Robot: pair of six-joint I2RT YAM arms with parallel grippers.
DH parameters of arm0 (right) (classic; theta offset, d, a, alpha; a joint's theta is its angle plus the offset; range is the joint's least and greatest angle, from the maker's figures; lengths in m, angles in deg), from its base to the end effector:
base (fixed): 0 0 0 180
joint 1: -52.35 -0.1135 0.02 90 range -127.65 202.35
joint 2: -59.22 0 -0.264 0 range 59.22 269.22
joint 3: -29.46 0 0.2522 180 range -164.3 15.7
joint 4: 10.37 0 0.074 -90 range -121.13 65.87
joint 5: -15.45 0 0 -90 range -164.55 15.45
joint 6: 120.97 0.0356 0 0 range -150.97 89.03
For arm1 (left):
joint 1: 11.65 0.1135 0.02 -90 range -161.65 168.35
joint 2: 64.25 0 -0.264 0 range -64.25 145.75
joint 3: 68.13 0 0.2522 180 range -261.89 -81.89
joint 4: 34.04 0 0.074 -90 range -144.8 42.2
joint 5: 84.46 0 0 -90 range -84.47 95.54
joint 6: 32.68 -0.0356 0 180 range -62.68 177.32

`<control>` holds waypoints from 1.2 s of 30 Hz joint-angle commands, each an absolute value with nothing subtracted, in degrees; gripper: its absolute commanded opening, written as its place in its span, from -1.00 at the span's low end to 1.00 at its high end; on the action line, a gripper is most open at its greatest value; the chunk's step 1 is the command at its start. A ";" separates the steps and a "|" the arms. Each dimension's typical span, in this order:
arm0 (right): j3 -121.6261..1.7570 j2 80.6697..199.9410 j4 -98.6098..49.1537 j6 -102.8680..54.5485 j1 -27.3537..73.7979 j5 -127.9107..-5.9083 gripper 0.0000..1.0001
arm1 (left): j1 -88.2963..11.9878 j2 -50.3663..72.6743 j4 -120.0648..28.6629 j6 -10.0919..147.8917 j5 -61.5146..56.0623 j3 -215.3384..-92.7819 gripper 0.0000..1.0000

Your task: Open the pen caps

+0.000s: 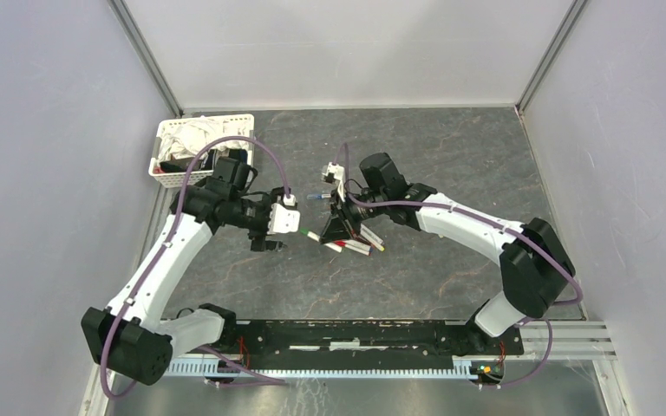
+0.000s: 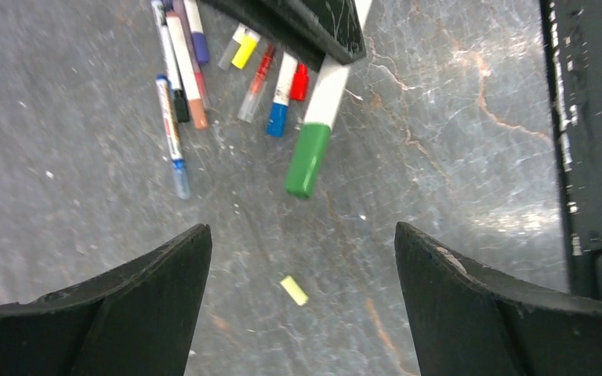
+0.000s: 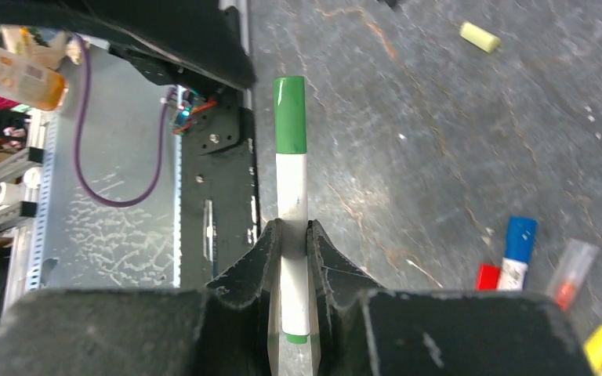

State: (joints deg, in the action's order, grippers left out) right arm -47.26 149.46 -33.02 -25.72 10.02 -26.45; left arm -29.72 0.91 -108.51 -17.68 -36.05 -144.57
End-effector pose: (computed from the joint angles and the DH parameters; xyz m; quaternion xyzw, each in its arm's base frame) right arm 0.2374 0.2521 0.2608 -0.4338 0.7134 0.4993 0.2317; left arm 0.1845 -0.0851 0.3126 0.7166 0.5658 -0.2003 0.3551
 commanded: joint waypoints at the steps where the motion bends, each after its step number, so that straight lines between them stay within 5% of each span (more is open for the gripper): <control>1: -51.71 150.84 -30.92 -23.41 8.98 -21.04 -1.00 | -33.13 -1.29 -103.46 -26.56 -34.00 -143.54 0.81; 4: -52.75 151.16 -31.31 -23.19 8.76 -20.27 -1.00 | -35.63 -1.54 -103.29 -28.72 -31.62 -142.71 0.74; 9: -53.73 152.10 -31.87 -23.00 8.74 -19.73 -1.00 | -39.32 -2.36 -103.29 -29.91 -29.47 -142.11 0.35; 17: -54.41 153.48 -31.77 -22.30 8.54 -19.57 -1.00 | -41.68 -4.59 -101.01 -30.41 -26.39 -139.17 -0.84; 18: -54.64 153.68 -31.92 -22.14 8.51 -19.70 -0.84 | -41.83 -4.92 -100.72 -30.44 -26.70 -138.93 -0.92; 22: -54.03 153.54 -29.73 -20.35 8.03 -20.14 0.04 | -42.32 -5.00 -100.25 -28.68 -26.98 -138.62 -0.96; 28: -50.17 154.20 -20.36 -14.61 6.69 -18.33 0.11 | -42.33 -4.43 -99.25 -21.53 -27.78 -139.89 -0.95; 36: -49.56 155.37 -16.18 -12.03 5.72 -16.50 -0.06 | -42.33 -4.41 -98.79 -20.14 -27.25 -141.36 -0.96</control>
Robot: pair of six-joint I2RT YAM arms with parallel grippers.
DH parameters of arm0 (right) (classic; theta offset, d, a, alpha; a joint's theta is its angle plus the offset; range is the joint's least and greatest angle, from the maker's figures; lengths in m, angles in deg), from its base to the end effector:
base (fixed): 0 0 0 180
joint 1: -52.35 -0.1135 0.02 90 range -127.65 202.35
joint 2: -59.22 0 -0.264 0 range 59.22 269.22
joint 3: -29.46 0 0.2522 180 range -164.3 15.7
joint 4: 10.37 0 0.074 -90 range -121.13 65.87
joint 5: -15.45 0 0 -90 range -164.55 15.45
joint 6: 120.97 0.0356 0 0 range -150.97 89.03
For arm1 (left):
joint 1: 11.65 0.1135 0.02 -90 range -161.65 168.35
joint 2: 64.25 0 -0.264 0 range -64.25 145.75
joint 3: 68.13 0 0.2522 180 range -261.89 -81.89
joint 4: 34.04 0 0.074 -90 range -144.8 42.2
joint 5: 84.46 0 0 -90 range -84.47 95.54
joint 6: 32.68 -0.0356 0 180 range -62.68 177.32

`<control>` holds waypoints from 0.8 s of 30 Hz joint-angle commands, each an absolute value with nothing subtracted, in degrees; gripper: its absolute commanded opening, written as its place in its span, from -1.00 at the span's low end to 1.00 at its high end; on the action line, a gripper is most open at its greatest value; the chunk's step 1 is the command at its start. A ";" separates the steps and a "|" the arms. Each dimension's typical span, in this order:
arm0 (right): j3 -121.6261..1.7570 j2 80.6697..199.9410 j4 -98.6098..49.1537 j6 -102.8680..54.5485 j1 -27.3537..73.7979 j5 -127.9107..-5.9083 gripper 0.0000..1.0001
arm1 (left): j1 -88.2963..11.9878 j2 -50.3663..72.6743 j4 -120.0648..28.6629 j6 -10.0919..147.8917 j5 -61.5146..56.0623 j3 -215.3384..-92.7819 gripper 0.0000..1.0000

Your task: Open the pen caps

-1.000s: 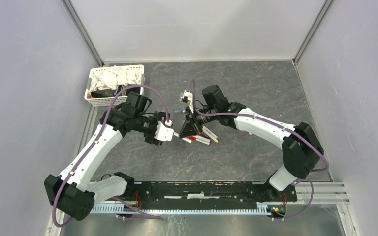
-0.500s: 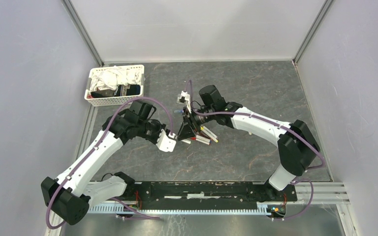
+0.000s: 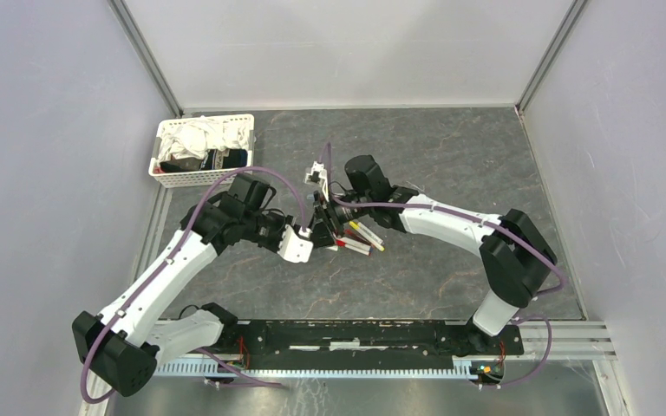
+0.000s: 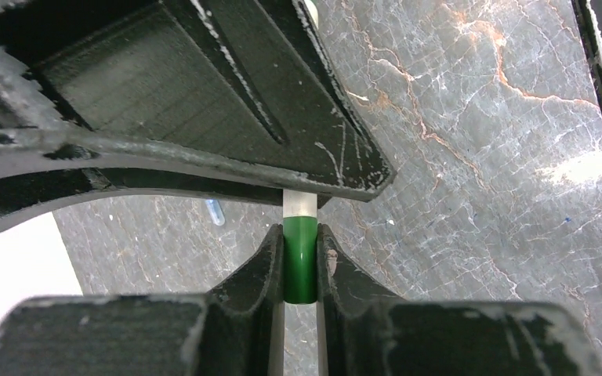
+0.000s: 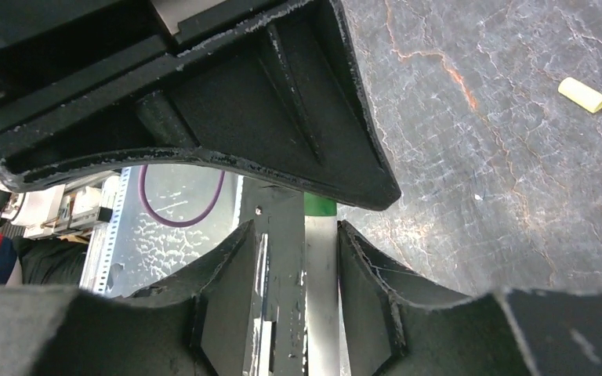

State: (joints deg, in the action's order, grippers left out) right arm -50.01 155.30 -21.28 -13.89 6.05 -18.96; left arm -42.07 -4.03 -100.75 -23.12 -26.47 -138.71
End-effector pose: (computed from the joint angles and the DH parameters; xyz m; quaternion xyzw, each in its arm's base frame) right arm 0.2365 0.2900 0.2604 -0.4248 0.6709 0.5803 0.1809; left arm 0.1583 -0.1149 0.3013 0.8029 0.4564 -0.1215 0.3637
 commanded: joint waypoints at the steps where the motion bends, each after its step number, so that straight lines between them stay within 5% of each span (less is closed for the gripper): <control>1: -49.47 155.38 -16.23 -12.14 5.69 -16.37 -0.08 | -42.33 -4.21 -98.66 -19.62 -27.31 -141.78 -0.96; 9: -45.56 150.99 -23.08 -18.35 6.59 -18.40 -1.00 | -42.20 -3.42 -99.55 -20.18 -22.00 -142.03 -0.96; 24: -37.81 144.73 -39.19 -28.99 10.58 -28.09 -1.00 | -23.60 3.50 -101.20 -30.32 -18.65 -145.15 -0.96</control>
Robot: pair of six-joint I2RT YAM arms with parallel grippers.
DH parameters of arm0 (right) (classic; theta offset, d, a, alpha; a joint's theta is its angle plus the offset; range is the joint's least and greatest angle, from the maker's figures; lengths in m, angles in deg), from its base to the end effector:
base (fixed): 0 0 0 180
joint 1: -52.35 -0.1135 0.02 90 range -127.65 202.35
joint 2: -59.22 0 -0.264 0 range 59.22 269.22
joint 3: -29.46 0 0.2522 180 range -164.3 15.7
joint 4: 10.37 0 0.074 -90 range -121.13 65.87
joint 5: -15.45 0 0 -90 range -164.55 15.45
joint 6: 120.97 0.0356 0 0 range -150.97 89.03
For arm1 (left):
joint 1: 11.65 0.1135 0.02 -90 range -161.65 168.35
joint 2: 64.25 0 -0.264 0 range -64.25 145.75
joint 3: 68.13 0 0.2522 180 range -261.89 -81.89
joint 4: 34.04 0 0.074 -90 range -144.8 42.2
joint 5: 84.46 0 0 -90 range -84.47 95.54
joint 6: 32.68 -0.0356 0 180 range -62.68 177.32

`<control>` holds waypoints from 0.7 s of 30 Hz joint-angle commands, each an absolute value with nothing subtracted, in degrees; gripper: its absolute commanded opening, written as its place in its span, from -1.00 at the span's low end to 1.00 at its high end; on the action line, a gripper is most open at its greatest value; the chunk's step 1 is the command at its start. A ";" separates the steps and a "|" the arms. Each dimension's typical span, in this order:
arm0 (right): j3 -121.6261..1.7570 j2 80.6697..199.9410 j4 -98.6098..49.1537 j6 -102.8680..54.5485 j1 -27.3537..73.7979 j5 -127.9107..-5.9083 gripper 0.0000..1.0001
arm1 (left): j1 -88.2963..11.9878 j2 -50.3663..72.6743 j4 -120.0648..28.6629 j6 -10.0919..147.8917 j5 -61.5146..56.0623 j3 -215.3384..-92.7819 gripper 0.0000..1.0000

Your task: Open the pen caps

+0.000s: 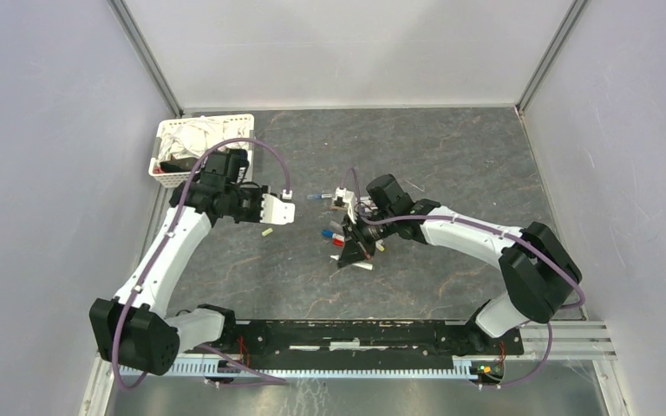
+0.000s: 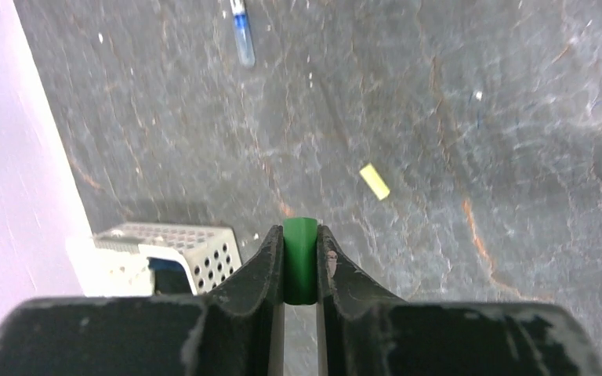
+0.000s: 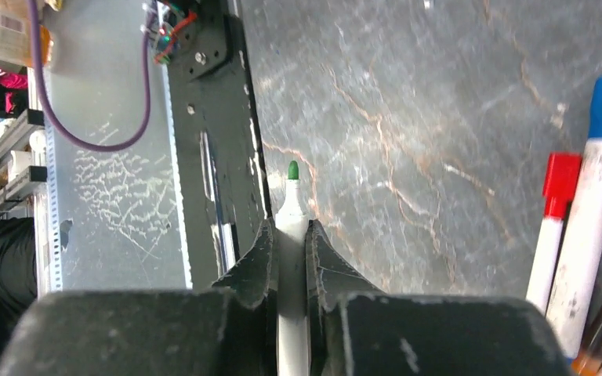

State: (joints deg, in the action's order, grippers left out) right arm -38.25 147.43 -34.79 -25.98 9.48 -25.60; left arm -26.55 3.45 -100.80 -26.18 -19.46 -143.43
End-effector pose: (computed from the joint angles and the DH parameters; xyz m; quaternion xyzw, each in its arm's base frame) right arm 0.2140 0.2353 0.2203 -0.4231 0.7436 0.4913 0.1637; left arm 0.2129 -0.0722 0.2999 0.7501 0.5714 -0.0261 0.3320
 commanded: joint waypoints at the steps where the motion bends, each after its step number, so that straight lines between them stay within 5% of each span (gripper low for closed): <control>1: -37.78 144.18 -39.27 -28.77 11.42 -29.43 -1.00 | -23.28 3.49 -100.94 -29.33 -18.79 -144.41 -0.96; 13: -31.61 139.20 -34.94 -19.32 27.59 -69.01 -1.00 | -25.55 2.77 -88.68 -12.92 -20.80 -125.46 -0.95; 21: -30.29 144.74 -29.36 -17.80 29.00 -78.63 -1.00 | -27.91 7.42 -79.32 -7.21 -15.92 -119.61 -0.95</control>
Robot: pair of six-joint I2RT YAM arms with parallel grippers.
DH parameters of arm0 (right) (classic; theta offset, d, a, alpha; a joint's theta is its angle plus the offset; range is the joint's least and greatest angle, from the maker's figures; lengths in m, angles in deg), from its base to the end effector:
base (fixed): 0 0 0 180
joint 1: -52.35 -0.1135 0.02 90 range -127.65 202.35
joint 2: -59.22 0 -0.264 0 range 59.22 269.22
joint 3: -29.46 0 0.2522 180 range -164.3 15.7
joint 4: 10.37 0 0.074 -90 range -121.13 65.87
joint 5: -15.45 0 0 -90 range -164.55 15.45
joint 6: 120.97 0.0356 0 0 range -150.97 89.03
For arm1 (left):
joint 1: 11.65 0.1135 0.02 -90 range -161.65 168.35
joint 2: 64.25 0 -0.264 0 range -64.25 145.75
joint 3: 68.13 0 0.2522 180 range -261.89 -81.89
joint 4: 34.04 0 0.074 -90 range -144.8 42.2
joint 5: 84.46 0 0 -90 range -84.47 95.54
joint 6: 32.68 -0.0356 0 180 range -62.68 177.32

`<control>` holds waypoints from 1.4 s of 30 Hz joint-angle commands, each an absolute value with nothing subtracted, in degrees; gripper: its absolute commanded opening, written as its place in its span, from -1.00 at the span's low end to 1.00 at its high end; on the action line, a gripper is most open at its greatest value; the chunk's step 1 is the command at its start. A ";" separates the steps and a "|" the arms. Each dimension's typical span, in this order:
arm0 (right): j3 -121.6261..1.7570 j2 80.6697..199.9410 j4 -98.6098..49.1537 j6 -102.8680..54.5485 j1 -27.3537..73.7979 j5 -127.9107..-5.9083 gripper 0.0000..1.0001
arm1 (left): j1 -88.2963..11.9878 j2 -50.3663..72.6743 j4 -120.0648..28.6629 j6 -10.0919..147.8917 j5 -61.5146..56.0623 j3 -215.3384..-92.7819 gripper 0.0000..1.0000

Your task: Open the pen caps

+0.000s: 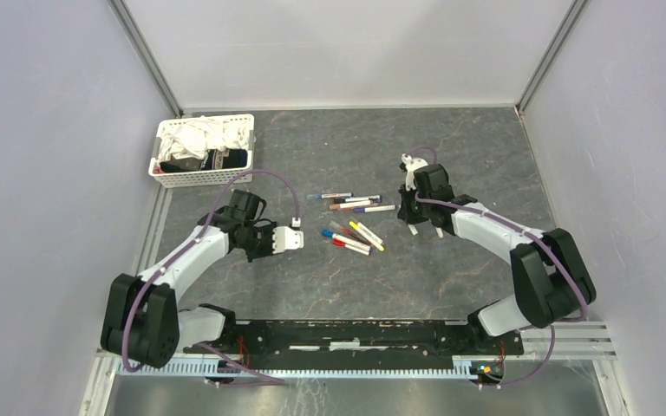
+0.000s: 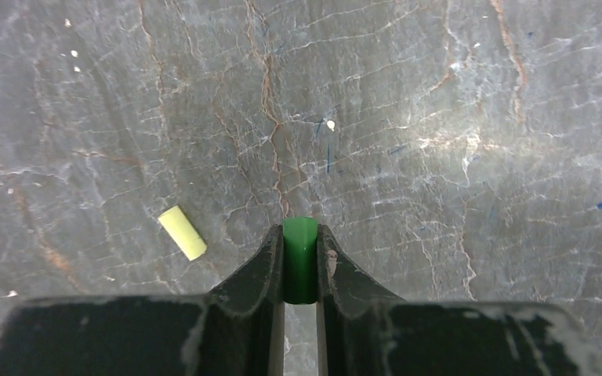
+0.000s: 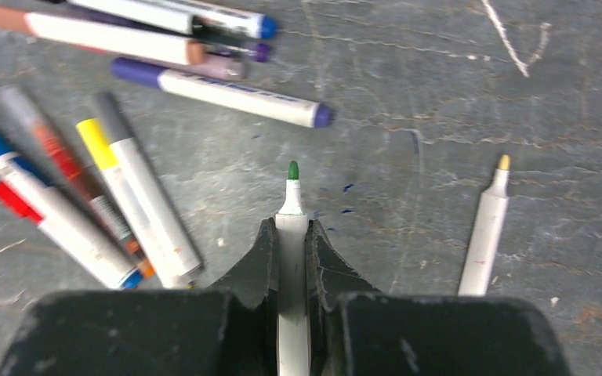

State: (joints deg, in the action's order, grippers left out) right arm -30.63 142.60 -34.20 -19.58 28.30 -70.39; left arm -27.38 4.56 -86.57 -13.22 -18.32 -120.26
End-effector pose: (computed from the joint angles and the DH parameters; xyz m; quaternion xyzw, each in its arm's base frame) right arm 0.2690 0.1229 0.1958 -0.1157 0.9231 0.1434 0.3377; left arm 0.1924 -0.0692 0.1876 0.6852 0.6768 -0.0993 0.2503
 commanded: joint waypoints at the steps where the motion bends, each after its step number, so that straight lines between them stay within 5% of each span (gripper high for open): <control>1: -30.27 145.26 -28.93 -17.79 29.10 -79.80 -1.00 | -27.93 8.21 -78.77 -6.81 -15.49 -119.52 -0.95; 10: -29.91 150.97 -26.27 -19.40 30.90 -85.21 -0.85 | -27.98 10.45 -74.85 -3.79 -14.79 -118.12 -0.62; 18: -30.38 154.87 -25.65 -20.38 32.81 -85.97 -0.66 | -27.93 8.27 -84.75 -0.59 -20.92 -125.27 0.20; 22: -30.16 154.20 -25.82 -21.25 33.08 -86.20 -0.26 | -27.95 6.98 -90.32 1.36 -25.37 -130.80 0.64; 30: -31.26 147.63 -27.30 -21.10 32.50 -86.29 -0.13 | -27.76 8.20 -98.54 7.40 -26.17 -145.31 0.83; 36: -31.20 142.02 -27.83 -24.06 22.94 -85.31 -0.01 | -27.56 8.56 -102.34 13.50 -23.06 -153.14 0.99; 42: -30.18 142.77 -26.08 -25.09 13.55 -79.65 -0.16 | -26.89 7.81 -105.17 14.88 -19.09 -154.63 1.00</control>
State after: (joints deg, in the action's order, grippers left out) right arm -29.95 142.53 -27.33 -23.60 17.35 -83.39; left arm -27.64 8.65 -101.30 11.17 -21.51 -153.02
